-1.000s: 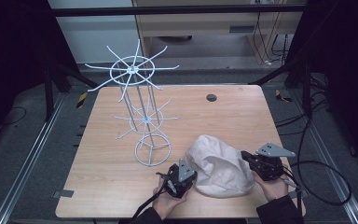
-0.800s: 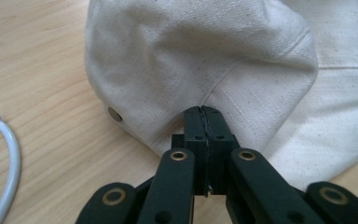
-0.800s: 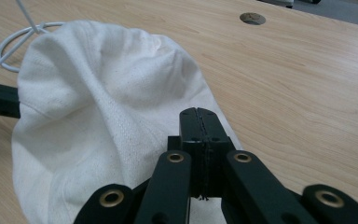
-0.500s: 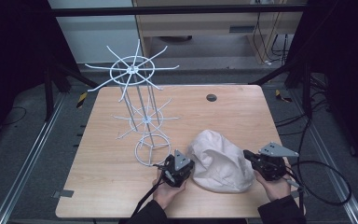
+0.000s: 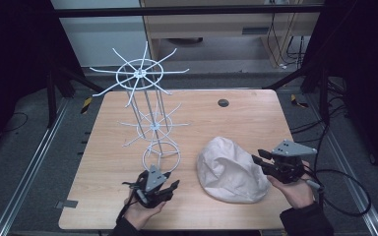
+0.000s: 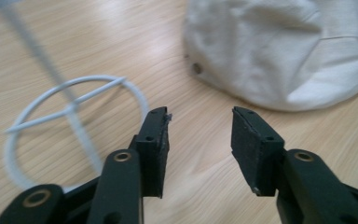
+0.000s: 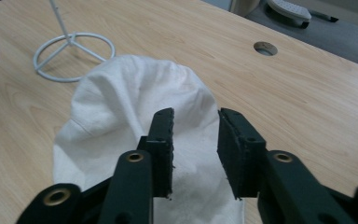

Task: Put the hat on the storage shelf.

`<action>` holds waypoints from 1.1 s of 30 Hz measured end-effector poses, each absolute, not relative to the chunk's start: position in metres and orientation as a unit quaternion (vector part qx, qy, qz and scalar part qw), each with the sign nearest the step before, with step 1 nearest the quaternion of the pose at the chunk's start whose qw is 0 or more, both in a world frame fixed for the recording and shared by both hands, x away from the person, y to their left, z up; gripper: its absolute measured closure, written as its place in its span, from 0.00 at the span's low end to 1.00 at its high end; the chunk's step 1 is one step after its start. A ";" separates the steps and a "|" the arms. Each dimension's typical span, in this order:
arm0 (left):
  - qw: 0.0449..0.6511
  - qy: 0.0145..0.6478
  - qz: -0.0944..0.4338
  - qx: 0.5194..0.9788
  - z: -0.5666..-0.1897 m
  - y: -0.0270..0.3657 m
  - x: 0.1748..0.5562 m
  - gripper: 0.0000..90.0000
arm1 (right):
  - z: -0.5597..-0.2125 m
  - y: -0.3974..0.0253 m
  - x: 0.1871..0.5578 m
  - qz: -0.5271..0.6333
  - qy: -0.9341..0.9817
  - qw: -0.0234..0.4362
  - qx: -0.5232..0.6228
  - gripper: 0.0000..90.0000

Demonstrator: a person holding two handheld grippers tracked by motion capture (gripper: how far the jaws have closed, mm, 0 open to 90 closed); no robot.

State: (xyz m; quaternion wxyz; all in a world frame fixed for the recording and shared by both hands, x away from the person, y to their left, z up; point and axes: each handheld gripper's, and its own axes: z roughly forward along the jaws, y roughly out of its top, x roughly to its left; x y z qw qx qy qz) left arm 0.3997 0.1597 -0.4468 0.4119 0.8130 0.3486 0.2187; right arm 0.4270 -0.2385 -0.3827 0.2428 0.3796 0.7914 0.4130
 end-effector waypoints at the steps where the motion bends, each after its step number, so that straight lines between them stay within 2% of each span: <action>1: 0.410 0.356 0.225 0.809 -0.445 0.169 0.399 0.59 | -0.380 -0.236 0.427 0.412 0.796 0.240 0.374 0.70; 8: 0.411 0.414 0.245 0.775 -0.442 0.229 0.398 0.48 | -0.371 -0.221 0.427 0.389 0.819 0.228 0.355 0.60; 14: 0.393 0.458 0.262 0.753 -0.454 0.267 0.402 0.46 | -0.374 -0.202 0.434 0.359 0.845 0.208 0.337 0.56; 22: 0.378 0.479 0.274 0.744 -0.461 0.280 0.406 0.45 | -0.393 -0.188 0.449 0.322 0.867 0.188 0.331 0.56; 33: 0.354 0.491 0.305 0.735 -0.465 0.298 0.413 0.48 | -0.413 -0.178 0.461 0.279 0.887 0.166 0.329 0.65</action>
